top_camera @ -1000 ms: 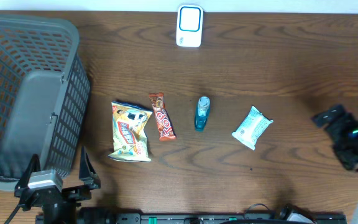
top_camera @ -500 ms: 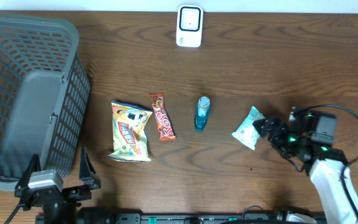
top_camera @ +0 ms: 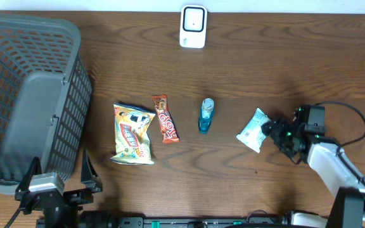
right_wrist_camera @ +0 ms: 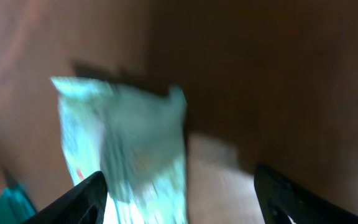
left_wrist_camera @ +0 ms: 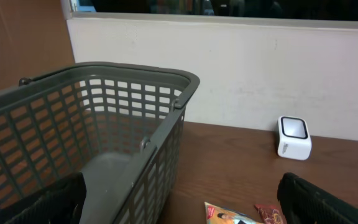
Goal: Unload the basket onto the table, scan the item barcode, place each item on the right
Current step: 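Move the right gripper left and grasp the pale green pack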
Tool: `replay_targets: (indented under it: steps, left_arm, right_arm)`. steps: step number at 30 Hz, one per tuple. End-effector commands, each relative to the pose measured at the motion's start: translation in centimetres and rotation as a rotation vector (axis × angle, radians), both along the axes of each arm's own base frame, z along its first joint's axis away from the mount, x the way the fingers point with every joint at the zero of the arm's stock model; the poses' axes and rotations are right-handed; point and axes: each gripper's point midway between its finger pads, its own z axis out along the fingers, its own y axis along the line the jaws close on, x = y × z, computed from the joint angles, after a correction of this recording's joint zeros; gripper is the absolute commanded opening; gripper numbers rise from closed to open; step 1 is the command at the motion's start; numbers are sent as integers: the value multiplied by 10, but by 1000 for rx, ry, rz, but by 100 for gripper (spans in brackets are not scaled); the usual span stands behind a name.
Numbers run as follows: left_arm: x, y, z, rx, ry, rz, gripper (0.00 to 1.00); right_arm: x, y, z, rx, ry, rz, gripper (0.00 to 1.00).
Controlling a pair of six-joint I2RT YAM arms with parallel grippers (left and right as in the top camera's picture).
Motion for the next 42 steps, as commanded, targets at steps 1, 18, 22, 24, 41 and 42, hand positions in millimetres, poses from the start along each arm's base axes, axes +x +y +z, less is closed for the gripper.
replay_targets:
  steps: [1,18,22,24,41,42]
  left_arm:
    - [-1,2,1,-8,-7,9,98]
    - [-1,2,1,-8,-6,9,98]
    - [-1,2,1,-8,-7,9,98]
    - [-1,2,1,-8,-6,9,98]
    - [-1,2,1,-8,-7,9,98]
    - [-1,2,1,-8,-7,9,98]
  right_arm:
    - [-34,-12,-48,-69,182,-51,73]
    - [-61,29,-74,112,319,57,67]
    - [-65,33,-73,138,335,62,68]
    - [-64,36,-71,157,332,67,69]
    - [-75,27,-89,64,264,111,1]
    - [-74,28,-89,72,262,114,1]
